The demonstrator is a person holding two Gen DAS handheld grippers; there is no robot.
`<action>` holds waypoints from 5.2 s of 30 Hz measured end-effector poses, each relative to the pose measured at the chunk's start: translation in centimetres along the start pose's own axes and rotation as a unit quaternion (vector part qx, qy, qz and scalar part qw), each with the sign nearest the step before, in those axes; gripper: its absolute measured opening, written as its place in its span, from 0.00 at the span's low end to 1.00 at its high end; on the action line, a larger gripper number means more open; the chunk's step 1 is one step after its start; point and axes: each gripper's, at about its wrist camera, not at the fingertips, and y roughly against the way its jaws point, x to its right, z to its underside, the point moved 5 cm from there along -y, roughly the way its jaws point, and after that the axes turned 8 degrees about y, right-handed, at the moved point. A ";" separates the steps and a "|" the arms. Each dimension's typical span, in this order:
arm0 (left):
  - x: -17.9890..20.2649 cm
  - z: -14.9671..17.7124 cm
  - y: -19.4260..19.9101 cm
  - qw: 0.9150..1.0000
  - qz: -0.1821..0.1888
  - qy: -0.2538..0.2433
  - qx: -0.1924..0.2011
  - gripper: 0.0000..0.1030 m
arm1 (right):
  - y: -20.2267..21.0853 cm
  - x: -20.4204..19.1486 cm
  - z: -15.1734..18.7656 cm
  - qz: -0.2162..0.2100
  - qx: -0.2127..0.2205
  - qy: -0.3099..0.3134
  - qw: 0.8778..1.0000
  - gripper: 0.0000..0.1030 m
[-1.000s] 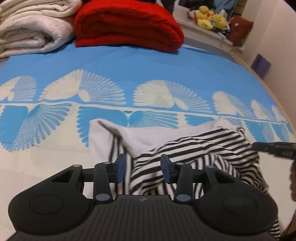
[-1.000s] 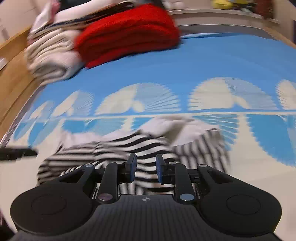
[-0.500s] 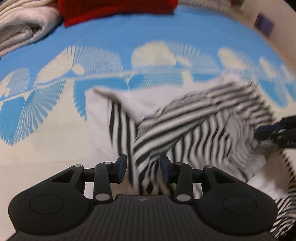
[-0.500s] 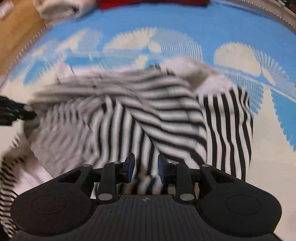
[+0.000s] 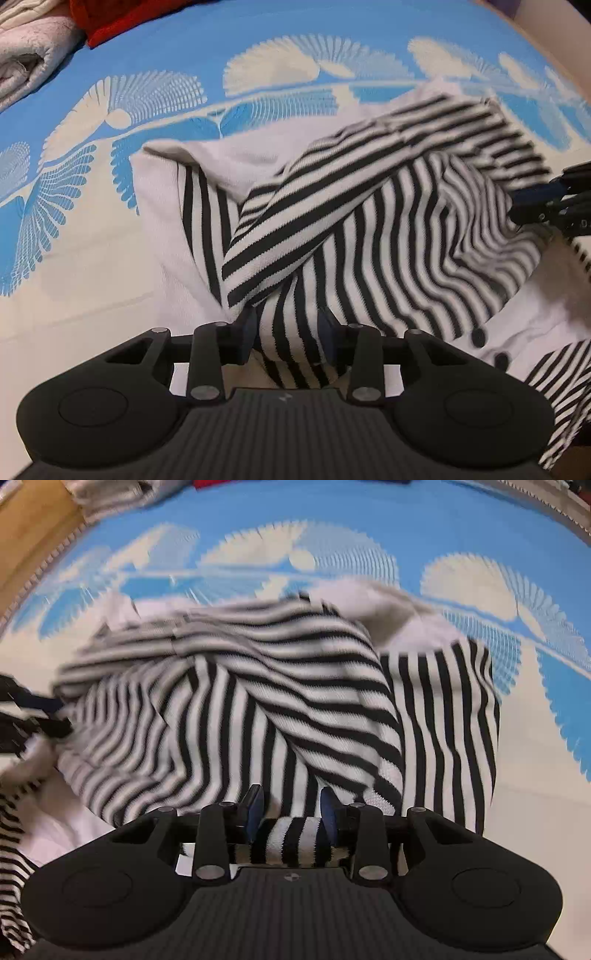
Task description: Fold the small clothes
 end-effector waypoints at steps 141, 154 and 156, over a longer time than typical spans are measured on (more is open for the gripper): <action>-5.9 14.3 17.2 0.978 0.144 0.142 0.059 0.07 | 24.6 1.9 20.0 -0.015 0.171 -0.180 0.968 0.10; -9.2 2.3 4.4 0.976 0.109 0.188 -0.034 0.19 | 9.8 10.8 8.2 0.033 0.060 -0.214 0.975 0.17; -9.9 1.5 5.4 0.969 0.136 0.204 -0.018 0.22 | 9.7 11.5 7.7 0.049 0.067 -0.222 0.971 0.17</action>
